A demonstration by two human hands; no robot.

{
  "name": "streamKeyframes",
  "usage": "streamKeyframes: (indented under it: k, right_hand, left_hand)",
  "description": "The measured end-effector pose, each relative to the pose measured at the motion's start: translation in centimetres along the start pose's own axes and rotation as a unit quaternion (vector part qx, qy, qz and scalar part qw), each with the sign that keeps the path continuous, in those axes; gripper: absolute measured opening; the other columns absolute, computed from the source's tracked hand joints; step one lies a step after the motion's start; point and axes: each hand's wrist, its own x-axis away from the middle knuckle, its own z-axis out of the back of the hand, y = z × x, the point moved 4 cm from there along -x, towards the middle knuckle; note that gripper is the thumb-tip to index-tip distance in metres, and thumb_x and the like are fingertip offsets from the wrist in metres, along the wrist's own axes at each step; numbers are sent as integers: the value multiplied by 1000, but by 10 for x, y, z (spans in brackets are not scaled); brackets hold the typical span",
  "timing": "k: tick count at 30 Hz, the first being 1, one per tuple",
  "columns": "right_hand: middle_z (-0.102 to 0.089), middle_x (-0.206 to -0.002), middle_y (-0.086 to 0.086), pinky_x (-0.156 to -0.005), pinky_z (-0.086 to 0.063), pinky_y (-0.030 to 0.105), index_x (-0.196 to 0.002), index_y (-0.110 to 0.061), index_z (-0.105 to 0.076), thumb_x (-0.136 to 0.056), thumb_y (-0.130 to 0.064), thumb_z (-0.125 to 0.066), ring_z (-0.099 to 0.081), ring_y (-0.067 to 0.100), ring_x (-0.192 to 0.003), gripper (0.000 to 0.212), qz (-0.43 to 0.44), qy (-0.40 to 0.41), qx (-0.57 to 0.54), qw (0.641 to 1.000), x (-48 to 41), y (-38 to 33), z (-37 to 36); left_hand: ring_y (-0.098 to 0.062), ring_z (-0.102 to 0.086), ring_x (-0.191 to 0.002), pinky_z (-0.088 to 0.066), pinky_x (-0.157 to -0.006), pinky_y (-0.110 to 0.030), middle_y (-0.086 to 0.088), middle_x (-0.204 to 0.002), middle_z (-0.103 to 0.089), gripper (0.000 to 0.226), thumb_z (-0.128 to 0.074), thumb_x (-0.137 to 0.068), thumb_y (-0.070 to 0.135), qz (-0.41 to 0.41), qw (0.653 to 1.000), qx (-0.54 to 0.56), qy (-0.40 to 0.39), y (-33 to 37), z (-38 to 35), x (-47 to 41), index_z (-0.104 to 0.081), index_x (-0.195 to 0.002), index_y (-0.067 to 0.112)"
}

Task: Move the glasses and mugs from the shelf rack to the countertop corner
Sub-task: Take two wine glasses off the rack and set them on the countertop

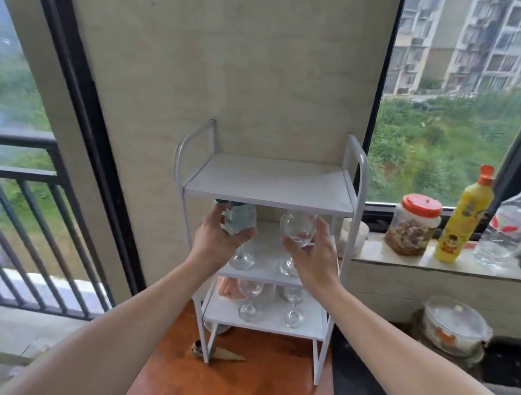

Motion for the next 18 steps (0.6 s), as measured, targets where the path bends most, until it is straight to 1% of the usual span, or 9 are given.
streamKeyframes:
  k: [1,2,4,6,9,11,14,16,18]
  right_hand:
    - [-63,-113,6,-78,-56,51,-143,-24,-33,-80,-42,-75,-67,27,-91,78,-2,-5,-12,1000,2,-1,0]
    - [-62,-110,6,-80,-56,55,-143,-23,-34,-80,-39,-76,-67,30,-91,78,-5,-9,-25,1000,5,-2,1]
    - [-62,-101,4,-81,-55,57,-141,-24,-35,-80,-34,-78,-67,29,-89,76,-12,-15,-42,999,15,-4,3]
    - [-62,-98,4,-81,-56,54,-138,-26,-37,-79,-33,-79,-66,28,-88,73,-18,-22,-55,998,32,-6,8]
    - [-64,-98,12,-71,-58,44,-127,-29,-43,-77,-30,-81,-66,26,-80,63,-44,-28,-103,993,66,-8,21]
    - [-67,-97,14,-63,-57,35,-126,-24,-46,-77,-28,-81,-67,22,-75,60,-71,-28,-137,988,94,-5,36]
    - [-72,-93,6,-59,-57,28,-118,-27,-52,-78,-26,-81,-72,15,-72,49,-115,3,-165,980,135,6,71]
    - [-73,-93,3,-66,-59,30,-114,-28,-56,-77,-26,-80,-75,18,-80,45,-143,37,-165,975,163,15,105]
    - [-75,-92,3,-71,-60,37,-117,-24,-57,-76,-24,-80,-75,25,-83,47,-165,65,-168,970,191,22,142]
  left_hand:
    - [-26,-65,-89,-51,-73,-36,-1,-104,-62,59,-80,-73,35,4,1000,21,-8,-1,1,1,-49,-122,25]
    - [-24,-65,-89,-50,-73,-34,-1,-105,-62,58,-80,-74,33,8,999,44,-19,-2,3,4,-48,-122,25]
    - [-21,-65,-92,-53,-76,-37,-1,-105,-63,55,-78,-76,33,14,995,84,-48,-3,7,12,-45,-120,26]
    - [-23,-68,-91,-58,-77,-42,-7,-107,-66,52,-76,-79,33,27,987,126,-96,-3,12,24,-43,-119,25]
    - [-31,-71,-88,-61,-72,-49,-19,-109,-66,57,-76,-79,30,44,961,199,-185,1,15,49,-41,-123,20]
    - [-34,-72,-87,-61,-68,-46,-20,-112,-64,66,-77,-78,29,62,942,229,-238,5,10,68,-37,-131,18]
    - [-32,-72,-86,-58,-66,-38,-17,-112,-64,75,-78,-72,36,77,923,229,-298,15,-8,100,-36,-132,19]
    - [-30,-72,-86,-58,-70,-38,-15,-112,-66,67,-76,-71,41,70,914,214,-337,25,-28,124,-43,-125,18]
    - [-29,-72,-89,-58,-77,-41,-12,-113,-66,56,-75,-77,38,61,899,206,-383,39,-53,147,-47,-122,19]
